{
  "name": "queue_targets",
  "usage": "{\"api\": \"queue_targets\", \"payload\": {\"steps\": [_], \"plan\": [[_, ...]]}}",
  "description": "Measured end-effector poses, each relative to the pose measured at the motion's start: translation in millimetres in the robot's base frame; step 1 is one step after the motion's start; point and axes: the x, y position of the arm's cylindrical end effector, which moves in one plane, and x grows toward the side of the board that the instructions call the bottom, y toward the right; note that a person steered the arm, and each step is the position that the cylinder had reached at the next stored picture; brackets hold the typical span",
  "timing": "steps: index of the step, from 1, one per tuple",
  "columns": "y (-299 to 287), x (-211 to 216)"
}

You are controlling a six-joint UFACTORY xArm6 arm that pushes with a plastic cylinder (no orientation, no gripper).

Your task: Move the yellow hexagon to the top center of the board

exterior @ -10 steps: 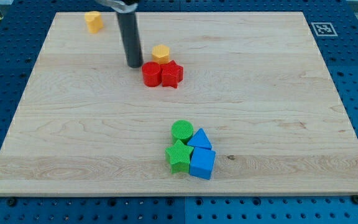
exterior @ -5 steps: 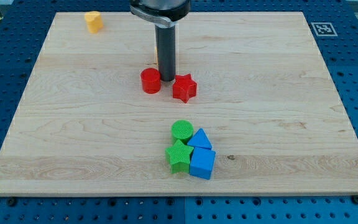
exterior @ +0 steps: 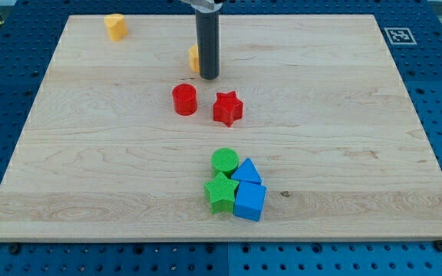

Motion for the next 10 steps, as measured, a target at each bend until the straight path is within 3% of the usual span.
{"api": "queue_targets", "payload": {"steps": [2, 3, 5, 6, 7, 9, 10], "plan": [[-24.3, 2.3], [-24.5, -27.5], [27.6, -37.3], [26.9, -12.5], [-0.6, -14.8], [-4.5, -58.9], [-13.1, -39.5]]}}
